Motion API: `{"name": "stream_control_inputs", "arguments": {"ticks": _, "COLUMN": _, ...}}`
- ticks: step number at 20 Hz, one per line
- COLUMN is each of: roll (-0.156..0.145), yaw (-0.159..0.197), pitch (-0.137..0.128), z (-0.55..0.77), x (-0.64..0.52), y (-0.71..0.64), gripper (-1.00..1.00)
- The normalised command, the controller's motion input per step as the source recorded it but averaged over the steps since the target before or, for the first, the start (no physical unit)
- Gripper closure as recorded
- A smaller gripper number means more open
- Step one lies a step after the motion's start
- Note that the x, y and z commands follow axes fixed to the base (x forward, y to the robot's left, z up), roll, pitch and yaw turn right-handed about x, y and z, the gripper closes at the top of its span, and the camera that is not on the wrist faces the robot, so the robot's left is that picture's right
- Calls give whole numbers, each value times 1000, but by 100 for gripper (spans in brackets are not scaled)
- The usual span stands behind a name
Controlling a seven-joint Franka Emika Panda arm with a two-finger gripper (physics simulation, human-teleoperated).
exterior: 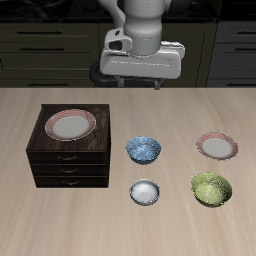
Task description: Place the white bowl onto the plate that is on top of the cabinet
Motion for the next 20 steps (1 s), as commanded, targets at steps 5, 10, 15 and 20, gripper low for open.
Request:
{"name": "stream_control_inputs", "arguments": {"ticks": 5, "roll": 36, "yaw": -4, "pitch": -13, "z": 52, "x": 148, "y": 127, "gripper": -100}}
{"name": "stream_control_inputs", "arguments": {"ticks": 10, "roll": 36, "yaw": 3, "pitch": -27, "z": 104, "x": 270, "y": 108, "gripper": -100}}
{"name": "stream_control_inputs", "arguments": {"ticks": 15, "roll": 39, "yaw": 17, "pitch": -6, "z": 17, "x": 275, "y": 15, "gripper": -100}}
{"name": "stream_control_inputs", "arguments": {"ticks": 20, "roll": 23, "yaw": 17, "pitch": 4, "z": -44, "x": 266, "y": 16, "gripper": -100}}
